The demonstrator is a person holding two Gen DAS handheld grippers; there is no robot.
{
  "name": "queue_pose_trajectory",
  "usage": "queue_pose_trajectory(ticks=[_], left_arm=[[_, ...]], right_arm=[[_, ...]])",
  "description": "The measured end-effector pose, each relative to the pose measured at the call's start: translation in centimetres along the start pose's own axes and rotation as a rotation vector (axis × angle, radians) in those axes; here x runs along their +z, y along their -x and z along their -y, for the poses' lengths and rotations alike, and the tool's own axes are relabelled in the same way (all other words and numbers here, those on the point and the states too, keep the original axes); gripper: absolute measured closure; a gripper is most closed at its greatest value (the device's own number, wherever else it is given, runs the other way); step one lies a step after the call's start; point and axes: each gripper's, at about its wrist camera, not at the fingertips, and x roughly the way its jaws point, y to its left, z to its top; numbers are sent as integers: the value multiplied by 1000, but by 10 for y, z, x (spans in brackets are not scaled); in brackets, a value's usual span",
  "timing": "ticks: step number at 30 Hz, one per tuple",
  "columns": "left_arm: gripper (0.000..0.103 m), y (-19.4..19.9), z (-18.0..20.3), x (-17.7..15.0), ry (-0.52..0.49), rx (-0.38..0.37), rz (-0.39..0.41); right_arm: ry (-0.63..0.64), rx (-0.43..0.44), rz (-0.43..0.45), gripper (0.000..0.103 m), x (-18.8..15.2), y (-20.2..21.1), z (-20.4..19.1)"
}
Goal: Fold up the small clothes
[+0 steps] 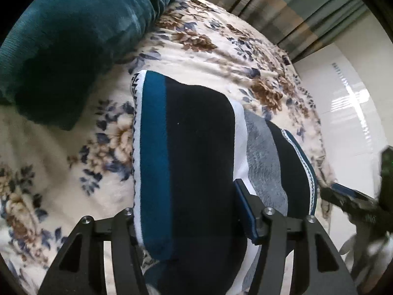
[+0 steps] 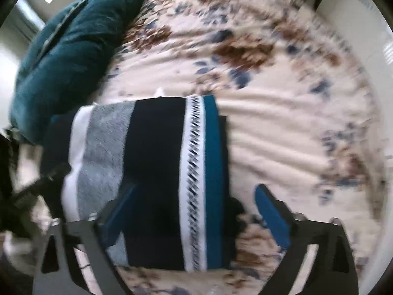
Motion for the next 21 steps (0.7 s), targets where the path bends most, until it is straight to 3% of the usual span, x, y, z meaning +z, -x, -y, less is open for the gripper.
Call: queue_pose_trajectory(ticks=[1, 5, 9, 14, 21], left_arm=[[42, 3, 3, -3, 0, 20, 9], [0, 21, 11, -8, -39, 89, 81], [0, 48, 28, -22, -93, 187, 142], [0, 83, 60, -56, -150, 315, 161], [0, 150, 112, -112, -170, 313, 182]], right_arm=[[2, -27, 7, 0, -1, 3, -3], [17, -124, 54, 0, -20, 18, -24], [16, -181, 84, 0, -42, 43, -32], [-27, -175, 104, 0, -77, 82, -33], [-42, -190, 184, 0, -131, 168, -36]])
